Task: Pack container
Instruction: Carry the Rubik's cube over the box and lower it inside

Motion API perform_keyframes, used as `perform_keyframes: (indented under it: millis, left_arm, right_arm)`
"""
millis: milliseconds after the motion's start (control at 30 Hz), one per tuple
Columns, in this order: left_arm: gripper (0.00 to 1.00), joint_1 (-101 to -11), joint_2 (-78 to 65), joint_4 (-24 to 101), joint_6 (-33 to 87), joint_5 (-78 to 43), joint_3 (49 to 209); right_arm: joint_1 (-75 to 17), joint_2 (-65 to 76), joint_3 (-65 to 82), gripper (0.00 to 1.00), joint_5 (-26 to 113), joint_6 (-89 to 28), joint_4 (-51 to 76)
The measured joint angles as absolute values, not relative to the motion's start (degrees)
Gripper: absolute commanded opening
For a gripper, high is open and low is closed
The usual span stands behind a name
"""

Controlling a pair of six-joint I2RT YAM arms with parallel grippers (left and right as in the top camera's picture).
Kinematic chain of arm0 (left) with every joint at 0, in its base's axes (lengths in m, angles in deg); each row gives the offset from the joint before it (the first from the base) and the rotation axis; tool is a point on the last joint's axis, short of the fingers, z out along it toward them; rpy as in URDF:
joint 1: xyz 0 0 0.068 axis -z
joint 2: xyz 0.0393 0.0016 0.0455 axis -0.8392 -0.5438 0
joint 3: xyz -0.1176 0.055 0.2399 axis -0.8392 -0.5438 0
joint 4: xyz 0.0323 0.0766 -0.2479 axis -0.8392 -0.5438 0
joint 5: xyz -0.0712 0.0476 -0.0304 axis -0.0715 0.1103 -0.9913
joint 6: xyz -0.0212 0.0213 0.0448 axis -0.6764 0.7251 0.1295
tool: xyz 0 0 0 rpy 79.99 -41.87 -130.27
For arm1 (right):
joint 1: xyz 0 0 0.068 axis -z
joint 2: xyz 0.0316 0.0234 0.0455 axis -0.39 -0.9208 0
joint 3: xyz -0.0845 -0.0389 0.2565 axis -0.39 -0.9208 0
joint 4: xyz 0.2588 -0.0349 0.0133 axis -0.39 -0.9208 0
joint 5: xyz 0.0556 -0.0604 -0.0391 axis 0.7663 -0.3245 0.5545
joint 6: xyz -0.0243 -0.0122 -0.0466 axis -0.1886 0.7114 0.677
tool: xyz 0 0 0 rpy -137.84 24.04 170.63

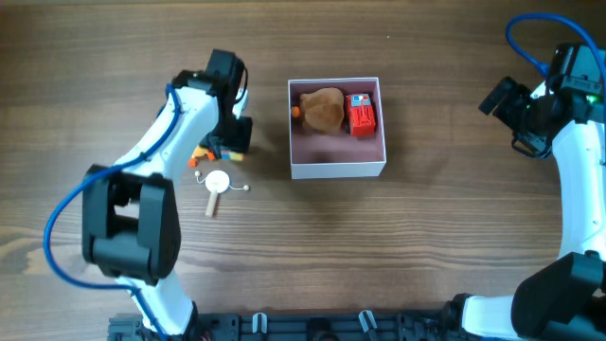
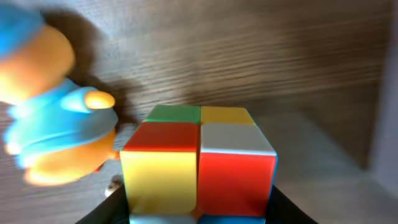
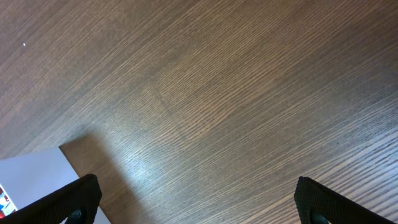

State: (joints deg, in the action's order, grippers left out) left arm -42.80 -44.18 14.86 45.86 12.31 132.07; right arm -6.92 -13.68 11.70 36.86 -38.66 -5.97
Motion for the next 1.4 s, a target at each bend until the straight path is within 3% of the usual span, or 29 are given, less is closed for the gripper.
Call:
perform_keyframes:
  millis: [200,267,367,600,900,1400]
  left_arm:
    - [0.47,-35.5,-38.8,12.0,44.9,11.2,139.6]
    - [0.43,-32.2,-37.5,12.3,43.2,10.8,141.8]
    - [0.38,-27.0,-36.4,14.6,38.3,10.4,144.5]
    - [0.4,-17.8,-37.0,21.8,24.9,10.3,145.5]
    - [0.39,-14.9,-47.5,26.7,11.7,11.0,145.5]
    - [0.42,-9.7,-54.0,27.2,6.6,11.5,145.5]
  right_arm:
    - [-6.9,-13.7,11.7,1.0,36.9,-38.7,-6.0]
    - [-6.9,-13.7,11.7,1.0,36.9,-38.7,-6.0]
    - [-6.9,-13.7,11.7,1.0,36.9,-38.7,-6.0]
    - [-6.9,-13.7,11.7,1.0,36.9,-38.7,-6.0]
    - [-6.9,-13.7,11.7,1.0,36.9,-38.6,-6.0]
    - [-6.9,-13.7,11.7,1.0,36.9,-38.6,-5.4]
